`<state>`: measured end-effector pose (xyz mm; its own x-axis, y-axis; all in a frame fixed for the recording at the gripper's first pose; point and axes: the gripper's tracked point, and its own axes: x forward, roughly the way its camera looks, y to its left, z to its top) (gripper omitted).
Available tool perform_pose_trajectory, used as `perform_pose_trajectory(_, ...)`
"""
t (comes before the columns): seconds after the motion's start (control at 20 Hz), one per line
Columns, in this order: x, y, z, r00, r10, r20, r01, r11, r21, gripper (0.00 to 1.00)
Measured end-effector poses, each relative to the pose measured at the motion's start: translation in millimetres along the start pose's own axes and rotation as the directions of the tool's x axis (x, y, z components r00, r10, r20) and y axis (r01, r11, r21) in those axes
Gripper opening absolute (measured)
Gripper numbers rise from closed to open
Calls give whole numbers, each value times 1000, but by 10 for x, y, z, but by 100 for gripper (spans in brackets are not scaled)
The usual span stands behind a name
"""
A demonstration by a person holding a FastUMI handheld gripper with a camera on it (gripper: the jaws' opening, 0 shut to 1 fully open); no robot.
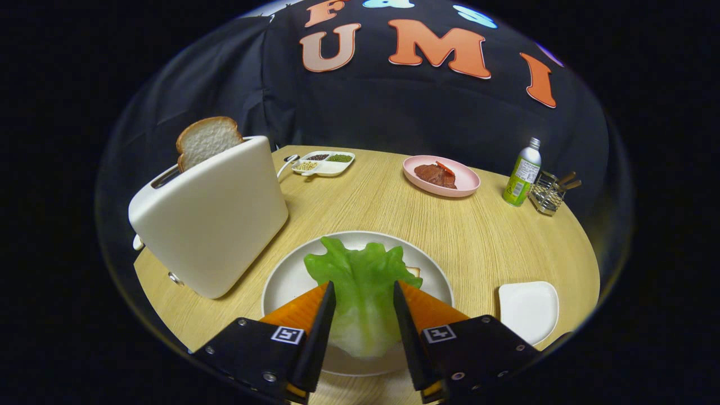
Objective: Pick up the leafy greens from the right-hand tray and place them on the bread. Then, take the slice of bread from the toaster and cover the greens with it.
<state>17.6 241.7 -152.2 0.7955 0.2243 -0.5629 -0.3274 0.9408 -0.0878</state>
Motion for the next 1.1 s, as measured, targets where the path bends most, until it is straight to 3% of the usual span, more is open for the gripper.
perform_pose_trajectory(0.15,-98,8,181,999,-23,46,23,1000,-2,82)
perform_pose_trajectory(0.35,-195,85,466,992,-54,114,56,998,-19,95)
perform_pose_trajectory(0.85,-545,796,1431,961,14,277,-13,1000,-7,97)
perform_pose_trajectory(1.1,-559,1231,1632,952,47,304,-51,999,7,97)
